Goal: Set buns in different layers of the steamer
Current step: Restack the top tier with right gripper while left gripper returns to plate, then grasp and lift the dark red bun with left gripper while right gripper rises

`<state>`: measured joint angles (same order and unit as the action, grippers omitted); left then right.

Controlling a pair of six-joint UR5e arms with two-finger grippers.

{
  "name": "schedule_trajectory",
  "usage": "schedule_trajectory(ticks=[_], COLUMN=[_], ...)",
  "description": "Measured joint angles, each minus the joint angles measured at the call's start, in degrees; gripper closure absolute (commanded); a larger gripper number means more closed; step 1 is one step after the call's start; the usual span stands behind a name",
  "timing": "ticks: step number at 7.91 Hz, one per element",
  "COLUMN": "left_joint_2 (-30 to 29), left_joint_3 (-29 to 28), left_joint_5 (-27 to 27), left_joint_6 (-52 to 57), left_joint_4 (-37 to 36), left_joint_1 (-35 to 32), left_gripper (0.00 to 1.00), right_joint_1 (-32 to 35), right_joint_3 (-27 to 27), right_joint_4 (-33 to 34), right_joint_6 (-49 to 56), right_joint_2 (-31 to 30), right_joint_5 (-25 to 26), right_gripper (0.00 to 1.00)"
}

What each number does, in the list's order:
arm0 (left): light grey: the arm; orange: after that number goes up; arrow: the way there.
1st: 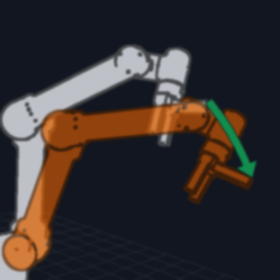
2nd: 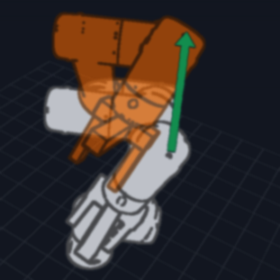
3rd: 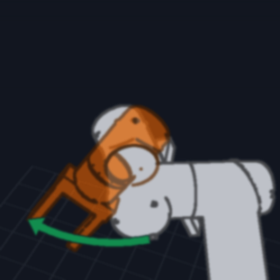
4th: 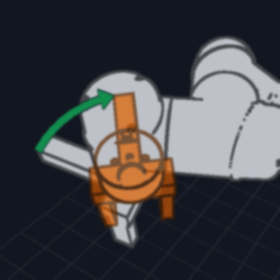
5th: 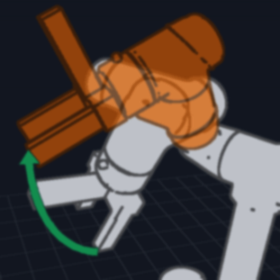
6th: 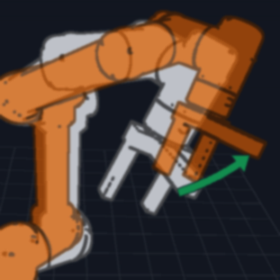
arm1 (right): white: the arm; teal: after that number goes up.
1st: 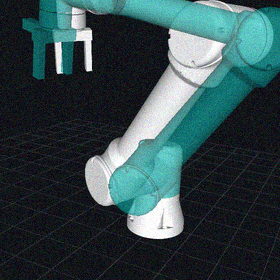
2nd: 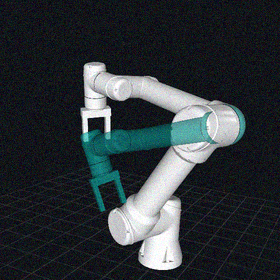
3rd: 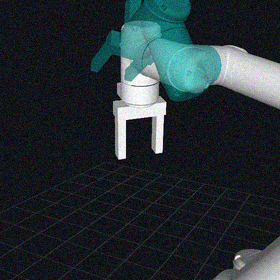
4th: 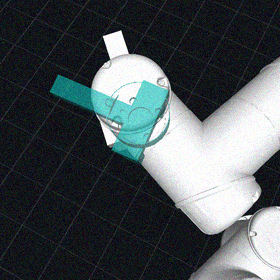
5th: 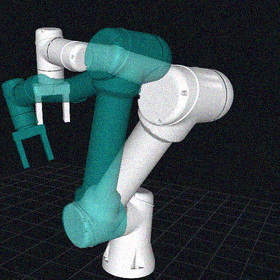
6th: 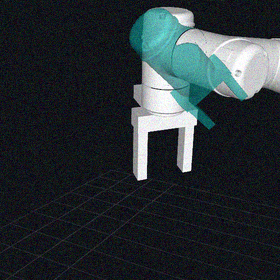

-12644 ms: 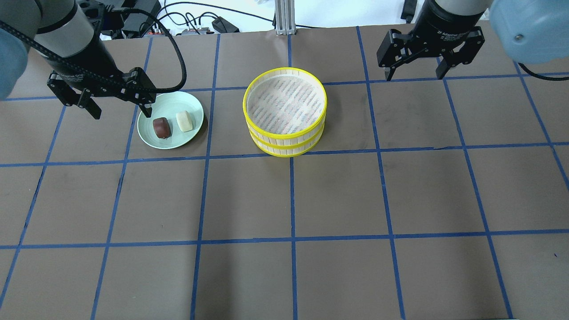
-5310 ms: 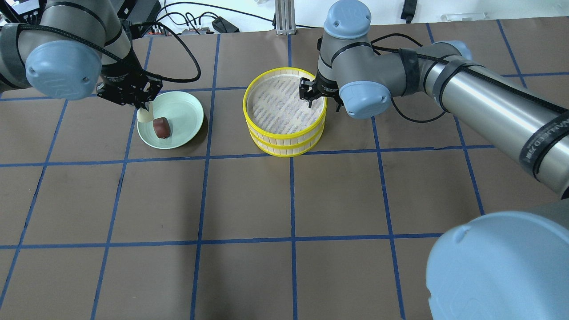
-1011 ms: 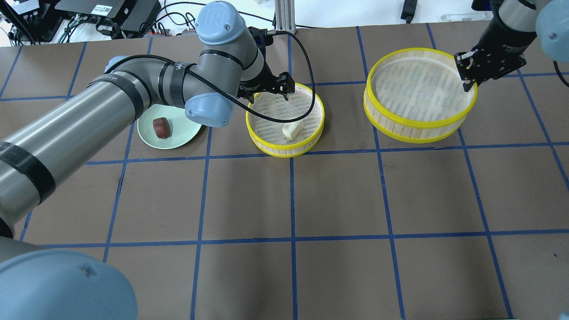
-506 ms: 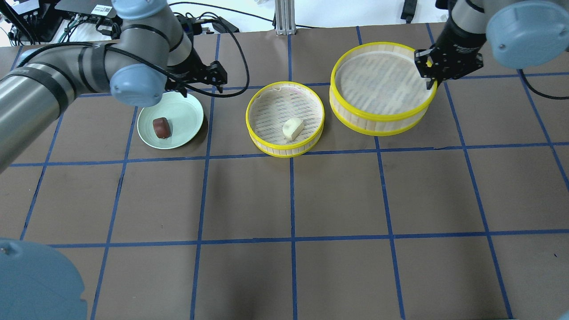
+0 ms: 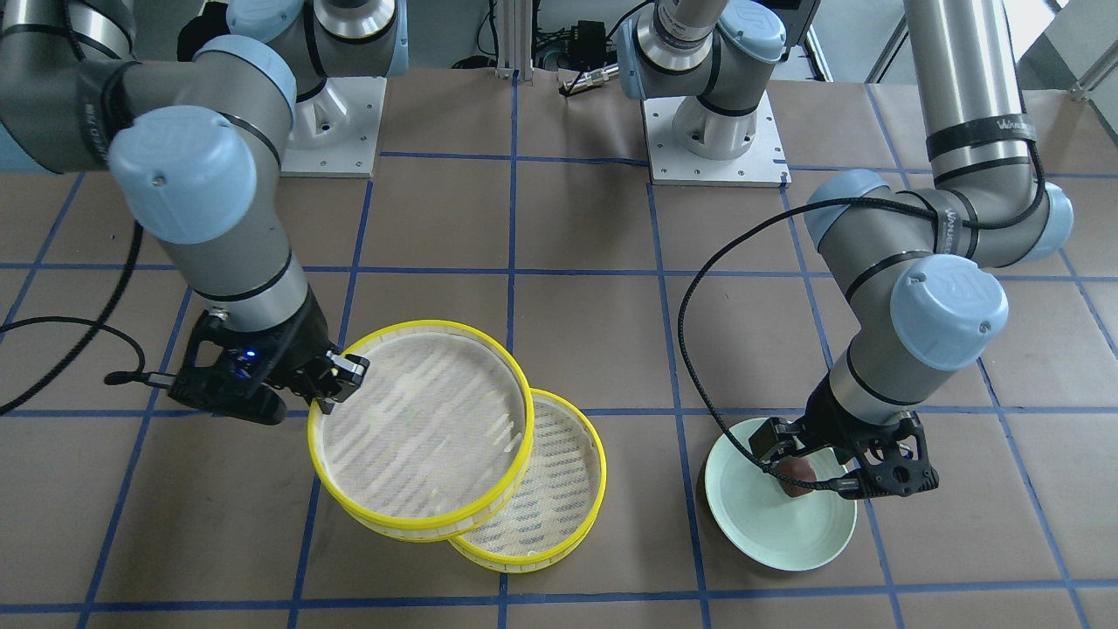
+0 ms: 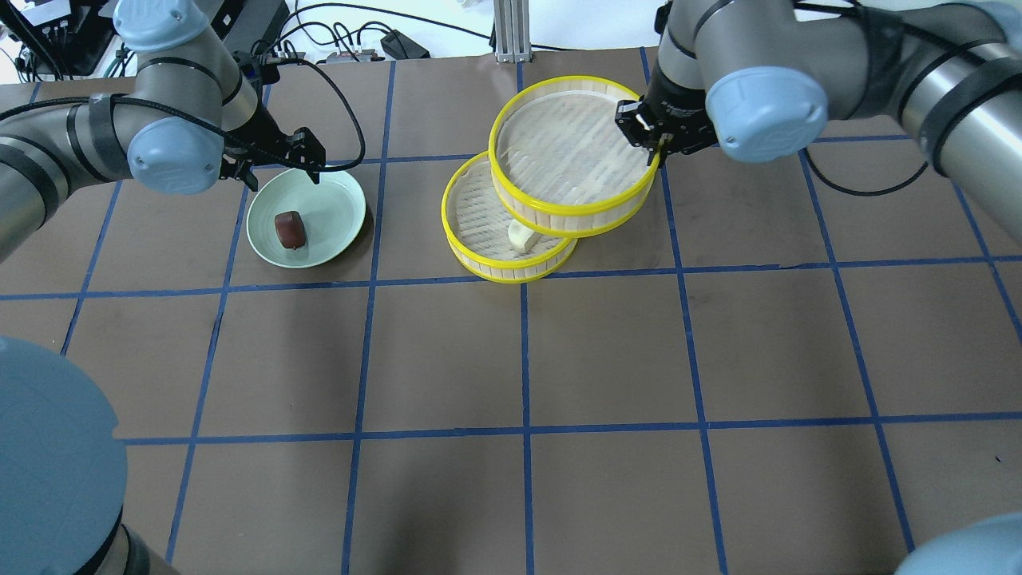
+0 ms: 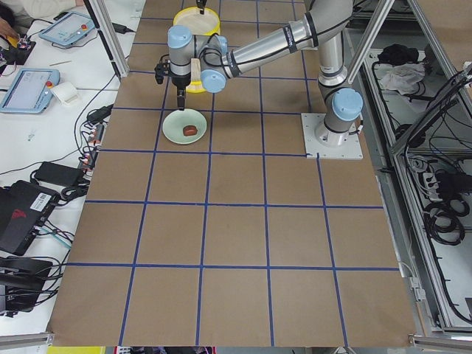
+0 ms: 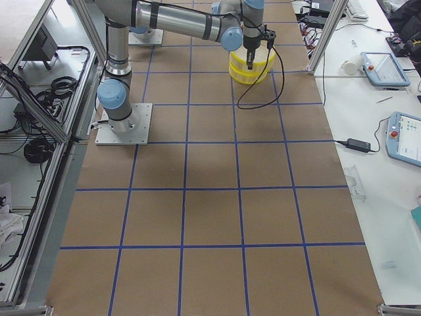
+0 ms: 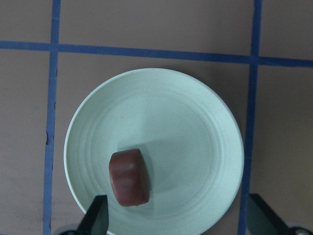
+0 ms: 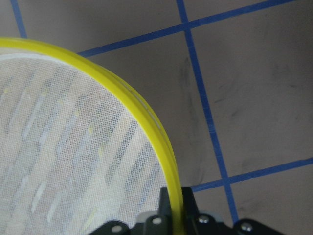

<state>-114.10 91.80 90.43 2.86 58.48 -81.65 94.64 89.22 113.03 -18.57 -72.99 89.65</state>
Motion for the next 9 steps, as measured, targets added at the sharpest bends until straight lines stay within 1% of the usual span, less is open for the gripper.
schedule_trajectory(ticks=[2,5,8,9], left_joint_2=[-2.66,-6.18,-8.05,-8.48], left_joint_3=[1.0,1.94,2.11,2.03], left_joint_5=[0.35,0.44,0.45,0.41], left_joint_6=[-2.74,-5.46,-6.14,-6.39], left_joint_4=[-0.28,-0.49,-1.51,-2.33], left_joint_1=[1.96,2.58,2.63,2.63], left_gripper=[0.0,0.0,0.0,0.02], right_joint_1=[4.15,7.43,8.47,8.51], right_joint_3=[-0.07,0.23,0.61,0.71], right_joint_4=[4.61,9.91,10.43,10.34], right_joint_6=[-5.92,-10.99,-12.51,-12.51], right_joint_2=[3.46,7.65,8.75,8.8], right_joint_5=[0.07,0.13,0.46,0.6], right_gripper=[1.0,1.0,1.0,1.0])
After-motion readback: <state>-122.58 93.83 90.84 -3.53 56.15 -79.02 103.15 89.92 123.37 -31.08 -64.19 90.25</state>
